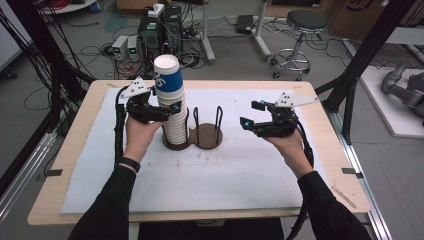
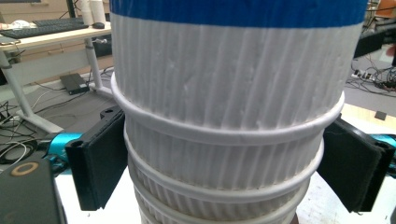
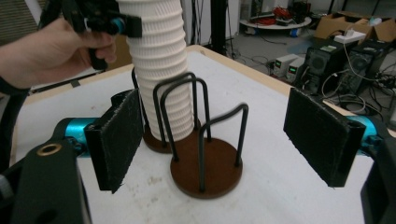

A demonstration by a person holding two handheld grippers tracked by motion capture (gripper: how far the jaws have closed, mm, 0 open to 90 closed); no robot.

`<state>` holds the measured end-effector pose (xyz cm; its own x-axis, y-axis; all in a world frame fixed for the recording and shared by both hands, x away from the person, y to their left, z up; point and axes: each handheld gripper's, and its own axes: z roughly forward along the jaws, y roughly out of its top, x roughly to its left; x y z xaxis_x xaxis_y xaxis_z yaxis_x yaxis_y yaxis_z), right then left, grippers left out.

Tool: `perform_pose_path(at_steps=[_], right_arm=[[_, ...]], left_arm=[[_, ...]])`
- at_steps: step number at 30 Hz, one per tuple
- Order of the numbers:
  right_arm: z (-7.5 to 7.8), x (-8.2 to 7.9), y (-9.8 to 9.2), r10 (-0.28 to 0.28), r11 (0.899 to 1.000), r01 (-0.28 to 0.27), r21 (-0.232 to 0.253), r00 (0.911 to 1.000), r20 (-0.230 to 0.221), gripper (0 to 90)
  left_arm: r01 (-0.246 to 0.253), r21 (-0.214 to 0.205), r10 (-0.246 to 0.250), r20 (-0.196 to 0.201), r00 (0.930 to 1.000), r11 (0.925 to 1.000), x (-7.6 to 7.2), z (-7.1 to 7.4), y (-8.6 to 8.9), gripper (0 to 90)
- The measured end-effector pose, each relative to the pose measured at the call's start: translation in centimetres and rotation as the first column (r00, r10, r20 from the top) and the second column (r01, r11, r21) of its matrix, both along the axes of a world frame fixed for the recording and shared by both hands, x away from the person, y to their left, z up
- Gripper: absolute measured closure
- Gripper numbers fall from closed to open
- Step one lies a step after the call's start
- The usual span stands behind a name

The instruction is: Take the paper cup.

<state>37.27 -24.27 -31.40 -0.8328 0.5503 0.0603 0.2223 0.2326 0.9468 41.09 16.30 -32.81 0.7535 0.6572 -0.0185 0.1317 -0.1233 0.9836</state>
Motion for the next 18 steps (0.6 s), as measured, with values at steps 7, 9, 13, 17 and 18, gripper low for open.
perform_pose_path(at_steps=[7,9,13,17,18], right_arm=[[2.0,1.1,2.0,0.029,1.000,-0.029,0.011,0.9993,0.024,20.9],[2.6,1.4,2.7,0.035,0.999,-0.036,0.011,0.9987,0.036,20.9],[3.9,2.2,4.5,0.058,0.998,-0.059,0.003,0.9968,0.054,20.9],[4.6,2.8,5.6,0.073,0.997,-0.074,0.007,0.9960,0.051,20.9],[5.0,3.1,6.2,0.077,0.997,-0.078,0.026,0.9951,0.063,20.9]], left_arm=[[-0.003,0.000,0.003,0.000,1.0000,1.0000,0.0,0.0,0.0,11.8],[-0.004,0.000,0.004,0.000,1.0000,1.0000,0.0,0.0,0.0,11.8],[-0.006,0.000,0.006,-0.001,1.0000,1.0000,0.0,0.0,-0.1,11.8],[-0.006,-0.002,0.006,-0.002,1.0000,1.0000,0.1,0.0,0.0,11.8],[-0.009,-0.003,0.009,-0.002,1.0000,1.0000,0.1,0.0,0.0,11.8]])
